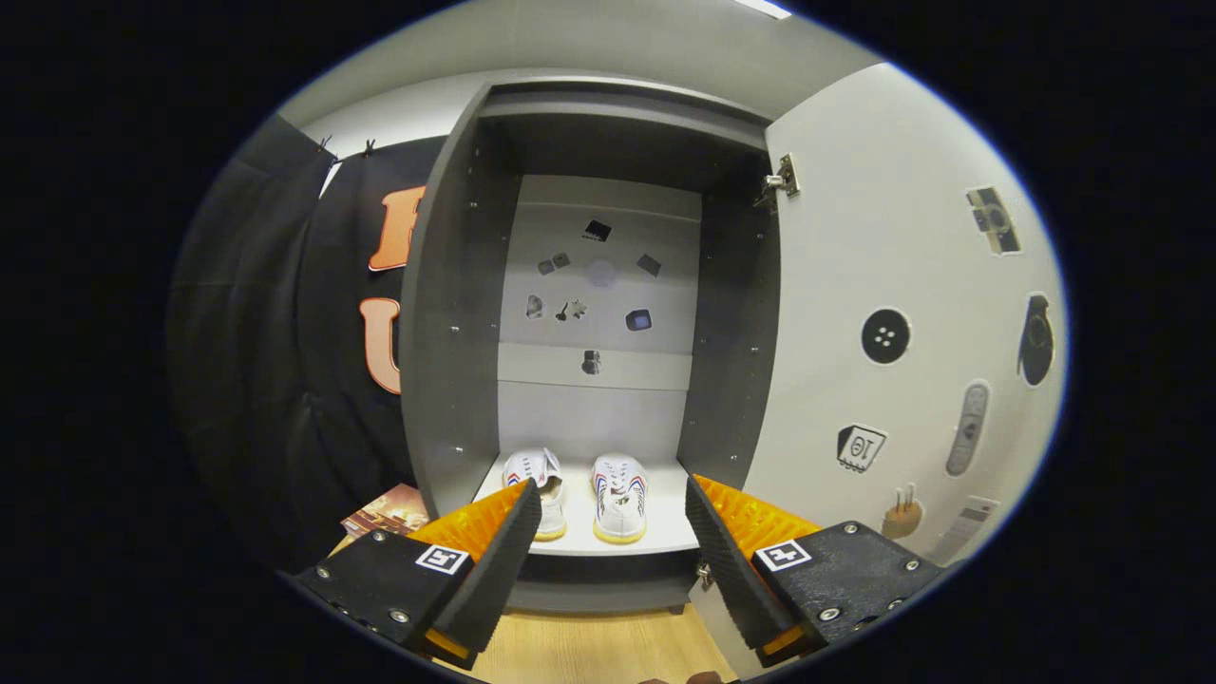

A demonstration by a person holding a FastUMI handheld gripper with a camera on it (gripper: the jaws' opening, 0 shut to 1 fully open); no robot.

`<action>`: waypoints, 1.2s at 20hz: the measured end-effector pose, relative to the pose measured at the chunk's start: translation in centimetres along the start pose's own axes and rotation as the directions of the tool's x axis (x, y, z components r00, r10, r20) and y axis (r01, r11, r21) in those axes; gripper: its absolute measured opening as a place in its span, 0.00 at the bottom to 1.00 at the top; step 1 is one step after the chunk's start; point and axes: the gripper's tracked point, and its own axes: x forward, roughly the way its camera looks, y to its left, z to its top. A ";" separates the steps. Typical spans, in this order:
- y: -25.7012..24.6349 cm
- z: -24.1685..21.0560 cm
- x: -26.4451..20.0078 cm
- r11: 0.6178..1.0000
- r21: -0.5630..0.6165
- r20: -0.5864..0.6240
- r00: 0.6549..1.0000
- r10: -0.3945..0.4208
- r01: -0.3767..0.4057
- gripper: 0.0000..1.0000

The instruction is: Open the shoe cabinet door, grab the shoes and put them into the shoe cabinet, then close the shoe cabinet door.

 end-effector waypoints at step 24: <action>-27.4 -0.5 -21.6 0.939 0.108 0.055 0.941 -0.333 0.326 0.95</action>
